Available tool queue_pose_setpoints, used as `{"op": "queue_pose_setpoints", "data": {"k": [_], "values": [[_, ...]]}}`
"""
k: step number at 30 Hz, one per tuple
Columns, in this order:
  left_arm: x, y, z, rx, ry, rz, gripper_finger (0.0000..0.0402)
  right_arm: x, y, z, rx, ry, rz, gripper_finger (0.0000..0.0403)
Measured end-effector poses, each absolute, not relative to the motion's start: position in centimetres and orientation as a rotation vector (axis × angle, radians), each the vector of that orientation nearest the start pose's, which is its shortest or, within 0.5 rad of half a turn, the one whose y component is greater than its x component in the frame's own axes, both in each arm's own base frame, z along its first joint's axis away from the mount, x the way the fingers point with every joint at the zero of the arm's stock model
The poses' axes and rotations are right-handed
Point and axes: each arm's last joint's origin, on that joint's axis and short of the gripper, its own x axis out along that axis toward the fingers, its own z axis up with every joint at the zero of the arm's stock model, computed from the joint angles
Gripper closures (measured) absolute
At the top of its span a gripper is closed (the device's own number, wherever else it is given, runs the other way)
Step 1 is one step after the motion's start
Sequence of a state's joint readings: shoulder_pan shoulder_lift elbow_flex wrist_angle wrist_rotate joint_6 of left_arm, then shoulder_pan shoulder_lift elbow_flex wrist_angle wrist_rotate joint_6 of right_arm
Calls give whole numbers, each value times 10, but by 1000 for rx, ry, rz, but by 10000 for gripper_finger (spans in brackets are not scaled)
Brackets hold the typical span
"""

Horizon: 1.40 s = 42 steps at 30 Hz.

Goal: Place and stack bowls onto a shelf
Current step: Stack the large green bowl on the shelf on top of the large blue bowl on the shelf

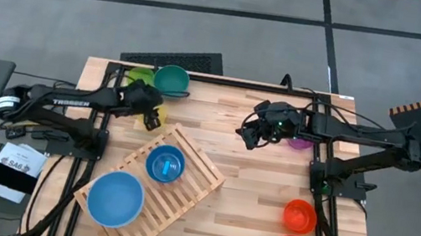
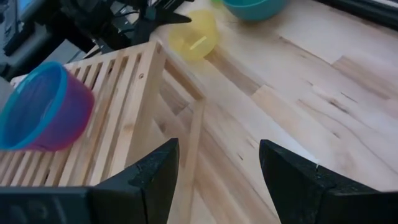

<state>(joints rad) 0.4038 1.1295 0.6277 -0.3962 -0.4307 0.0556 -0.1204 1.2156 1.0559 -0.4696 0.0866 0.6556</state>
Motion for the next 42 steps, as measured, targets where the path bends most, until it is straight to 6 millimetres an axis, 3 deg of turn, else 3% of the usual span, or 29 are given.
{"op": "queue_pose_setpoints", "data": {"k": [7, 13, 19, 24, 31, 37, 42], "values": [[182, 115, 198, 237, 1030, 576, 228, 256, -34, 315, 665, 533, -409, 155], [183, 123, 202, 392, 1019, 525, 228, 256, -34, 315, 658, 521, -440, 155], [182, 131, 193, 574, 1131, 409, 228, 256, -34, 315, 675, 512, -458, 155], [187, 141, 188, 594, 1135, 455, 228, 256, -34, 315, 679, 509, -458, 155], [193, 147, 174, 673, 1196, 375, 228, 256, -34, 315, 700, 504, -465, 155], [195, 149, 175, 692, 1182, 402, 229, 256, -34, 315, 707, 501, -468, 155], [195, 149, 175, 722, 1195, 385, 273, 256, -35, 315, 703, 494, -486, 155]]}}
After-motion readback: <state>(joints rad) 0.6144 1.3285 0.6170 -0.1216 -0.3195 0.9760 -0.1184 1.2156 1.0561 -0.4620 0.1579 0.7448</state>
